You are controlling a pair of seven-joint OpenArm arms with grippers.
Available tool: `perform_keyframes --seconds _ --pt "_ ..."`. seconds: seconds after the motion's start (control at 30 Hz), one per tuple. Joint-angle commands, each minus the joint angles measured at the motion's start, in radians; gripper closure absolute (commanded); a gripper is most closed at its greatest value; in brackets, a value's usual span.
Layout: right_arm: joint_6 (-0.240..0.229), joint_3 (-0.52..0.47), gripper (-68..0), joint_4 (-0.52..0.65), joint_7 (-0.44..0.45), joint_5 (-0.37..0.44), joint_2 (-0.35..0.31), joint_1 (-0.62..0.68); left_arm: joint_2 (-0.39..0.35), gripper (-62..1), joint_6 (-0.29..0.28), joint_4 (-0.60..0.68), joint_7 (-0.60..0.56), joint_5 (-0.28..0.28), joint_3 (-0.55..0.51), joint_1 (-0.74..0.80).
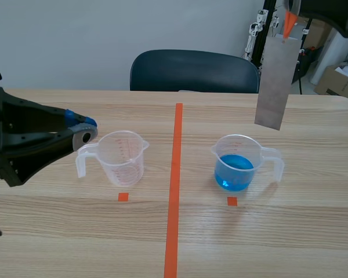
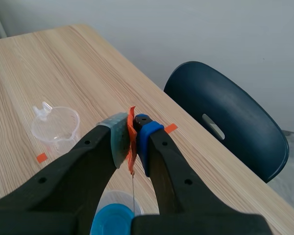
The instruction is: Do the redox reaction experiment. move the plate over the blue solution
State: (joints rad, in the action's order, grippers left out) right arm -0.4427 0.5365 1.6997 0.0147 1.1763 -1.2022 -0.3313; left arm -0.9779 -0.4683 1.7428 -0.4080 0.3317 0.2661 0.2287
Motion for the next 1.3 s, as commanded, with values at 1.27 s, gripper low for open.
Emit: perform_keyframes --seconds 1.27 --pt "-0.082 0.014 -3.3 0.005 0.037 0.048 0.077 -0.02 0.53 -2.1 0.059 -0.298 0.324 -0.206 0.43 -0.533"
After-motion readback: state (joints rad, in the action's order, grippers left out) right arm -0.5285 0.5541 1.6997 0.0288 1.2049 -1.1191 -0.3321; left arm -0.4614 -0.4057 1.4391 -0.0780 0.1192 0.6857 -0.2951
